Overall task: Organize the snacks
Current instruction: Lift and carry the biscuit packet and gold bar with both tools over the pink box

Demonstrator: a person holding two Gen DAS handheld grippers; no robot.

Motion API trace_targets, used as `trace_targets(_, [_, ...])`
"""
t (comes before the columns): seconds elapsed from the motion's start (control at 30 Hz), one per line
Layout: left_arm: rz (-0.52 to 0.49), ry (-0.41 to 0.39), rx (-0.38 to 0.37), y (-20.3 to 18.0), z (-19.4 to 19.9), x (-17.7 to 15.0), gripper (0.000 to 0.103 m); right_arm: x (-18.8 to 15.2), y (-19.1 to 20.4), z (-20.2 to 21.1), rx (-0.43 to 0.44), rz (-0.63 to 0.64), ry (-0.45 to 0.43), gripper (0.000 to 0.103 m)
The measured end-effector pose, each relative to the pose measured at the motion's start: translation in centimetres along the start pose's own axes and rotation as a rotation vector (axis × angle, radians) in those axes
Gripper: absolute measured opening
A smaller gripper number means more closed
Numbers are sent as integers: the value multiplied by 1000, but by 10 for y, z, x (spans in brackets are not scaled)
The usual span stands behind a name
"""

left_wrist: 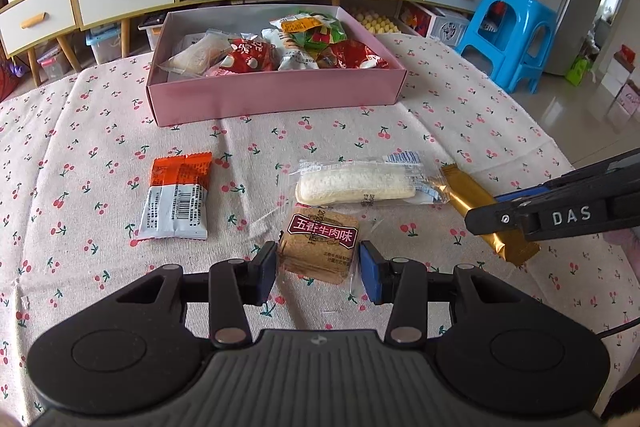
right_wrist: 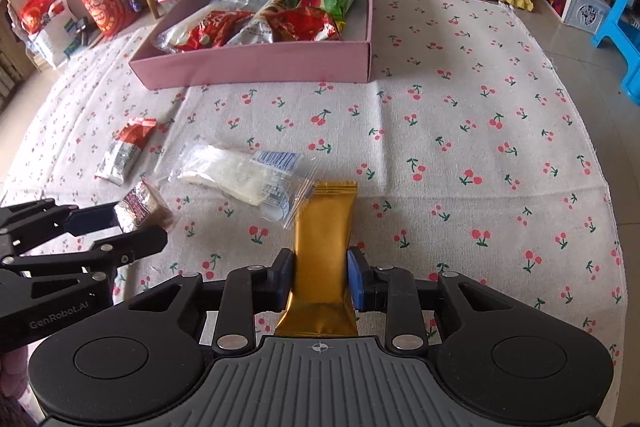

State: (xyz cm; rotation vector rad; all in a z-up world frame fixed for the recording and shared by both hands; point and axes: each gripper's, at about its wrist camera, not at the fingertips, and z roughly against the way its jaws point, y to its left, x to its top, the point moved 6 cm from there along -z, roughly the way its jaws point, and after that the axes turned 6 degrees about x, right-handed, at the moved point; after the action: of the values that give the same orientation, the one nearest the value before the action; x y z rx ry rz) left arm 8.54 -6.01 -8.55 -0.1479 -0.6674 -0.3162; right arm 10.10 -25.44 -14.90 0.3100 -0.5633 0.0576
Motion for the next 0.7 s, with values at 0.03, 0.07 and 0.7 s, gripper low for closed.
trace_targets(0.03, [1,-1,-1,0,1,0,40,1,-1,4,9,-10,-8,27])
trace_targets(0.07, [1,-3,-2,0,1,1,40,3,-1,8,20,-20,-16,27])
trace_targets(0.7, [14,-37,-8,4,9,11,40,26,-5,55,180,-132,-124,27])
